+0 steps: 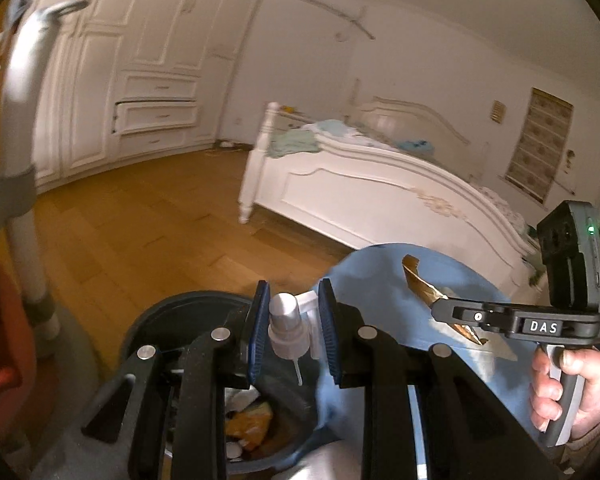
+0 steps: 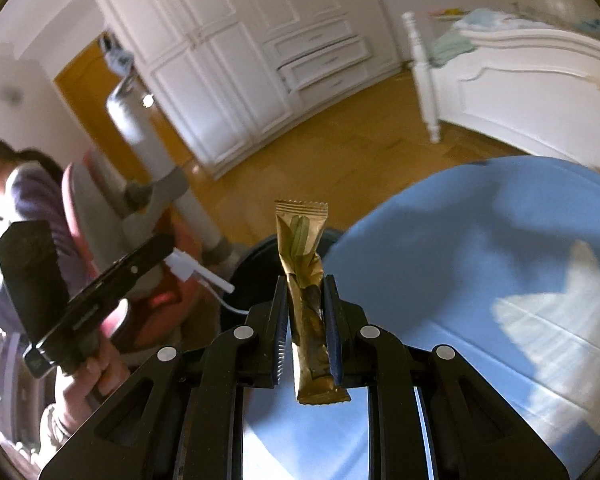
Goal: Collect trash
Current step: 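Carry the spray pump and gold wrapper over the bin and open both grippers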
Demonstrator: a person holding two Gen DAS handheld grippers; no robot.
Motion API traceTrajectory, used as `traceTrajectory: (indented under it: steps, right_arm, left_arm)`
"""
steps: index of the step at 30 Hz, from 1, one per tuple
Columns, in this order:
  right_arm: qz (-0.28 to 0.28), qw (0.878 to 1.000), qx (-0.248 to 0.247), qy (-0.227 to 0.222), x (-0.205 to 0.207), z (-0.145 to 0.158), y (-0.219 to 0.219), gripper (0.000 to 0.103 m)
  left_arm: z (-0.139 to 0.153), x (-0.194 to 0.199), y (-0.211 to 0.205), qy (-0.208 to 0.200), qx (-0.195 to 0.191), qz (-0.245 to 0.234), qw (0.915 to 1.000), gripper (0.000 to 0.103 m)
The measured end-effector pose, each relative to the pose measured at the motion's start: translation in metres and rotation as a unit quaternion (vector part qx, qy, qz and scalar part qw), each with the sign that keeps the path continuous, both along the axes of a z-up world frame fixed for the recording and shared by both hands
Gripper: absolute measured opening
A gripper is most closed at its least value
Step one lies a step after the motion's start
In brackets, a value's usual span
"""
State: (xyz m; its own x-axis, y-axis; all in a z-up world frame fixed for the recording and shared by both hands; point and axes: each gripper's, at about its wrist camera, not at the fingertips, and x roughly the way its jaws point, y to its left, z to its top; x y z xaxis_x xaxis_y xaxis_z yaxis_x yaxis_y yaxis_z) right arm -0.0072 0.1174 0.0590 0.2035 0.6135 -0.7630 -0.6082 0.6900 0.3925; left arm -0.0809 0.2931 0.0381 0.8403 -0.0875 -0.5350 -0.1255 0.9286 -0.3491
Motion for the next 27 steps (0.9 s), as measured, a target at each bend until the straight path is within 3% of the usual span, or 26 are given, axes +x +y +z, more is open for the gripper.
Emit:
traceTrajectory:
  steps: [12, 25, 27]
  right_arm:
    - [0.053, 0.997, -0.050, 0.027, 0.023, -0.045, 0.115, 0.018]
    - [0.073, 0.993, -0.086, 0.037, 0.035, -0.081, 0.147, 0.018]
    - [0.071, 0.993, -0.085, 0.040, 0.036, -0.082, 0.146, 0.033]
  left_arm:
    - [-0.045, -0.003, 0.052, 0.047, -0.032, 0.040, 0.9976, 0.026]
    - [-0.062, 0.013, 0.054, 0.074, -0.041, 0.040, 0.9956, 0.026]
    - [-0.061, 0.016, 0.052, 0.078, -0.039, 0.043, 0.9953, 0.028]
